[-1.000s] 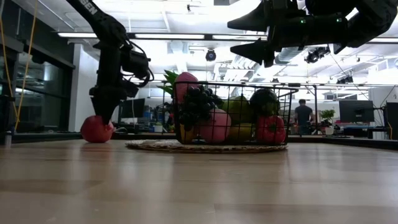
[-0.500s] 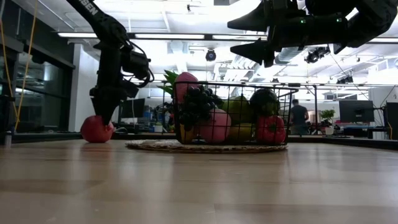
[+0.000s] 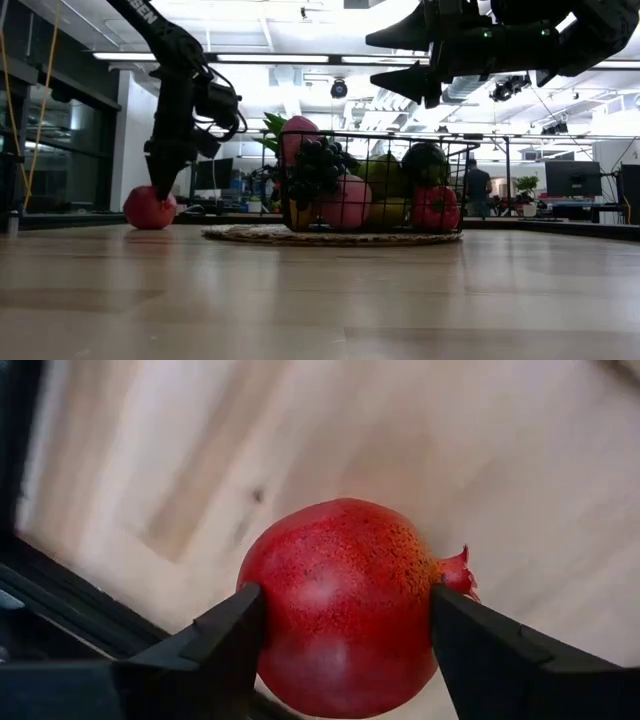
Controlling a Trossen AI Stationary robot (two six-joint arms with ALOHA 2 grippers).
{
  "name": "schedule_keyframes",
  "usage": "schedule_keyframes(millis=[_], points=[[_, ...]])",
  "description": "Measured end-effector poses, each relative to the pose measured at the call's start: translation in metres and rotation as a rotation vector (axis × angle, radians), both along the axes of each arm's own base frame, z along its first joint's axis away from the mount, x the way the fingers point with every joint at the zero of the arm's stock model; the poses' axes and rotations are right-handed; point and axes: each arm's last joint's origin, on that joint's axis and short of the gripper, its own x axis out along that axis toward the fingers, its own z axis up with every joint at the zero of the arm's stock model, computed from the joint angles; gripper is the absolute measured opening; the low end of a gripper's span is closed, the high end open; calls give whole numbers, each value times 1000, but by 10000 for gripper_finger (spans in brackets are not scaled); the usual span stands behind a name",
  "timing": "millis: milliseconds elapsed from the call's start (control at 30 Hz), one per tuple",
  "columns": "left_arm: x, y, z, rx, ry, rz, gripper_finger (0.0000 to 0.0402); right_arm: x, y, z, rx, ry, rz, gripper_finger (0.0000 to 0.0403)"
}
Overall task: Build produce basket
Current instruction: Put the pomegranate into the wire basket
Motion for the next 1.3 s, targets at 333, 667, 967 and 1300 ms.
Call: schedule_keyframes(millis=[333, 667, 967, 1300], points=[[0, -21, 78, 183, -265, -85, 235, 0, 0, 0, -2, 4, -1, 374], [-24, -100, 155, 349, -1031, -276, 234, 0, 0, -2, -2, 16, -1, 374], [-36, -155, 108, 376, -1504, -371, 234, 0, 0, -2, -5, 16, -1, 374], [-27, -177, 35, 405, -1730, -310, 234, 0, 0, -1, -63, 26, -2, 374]])
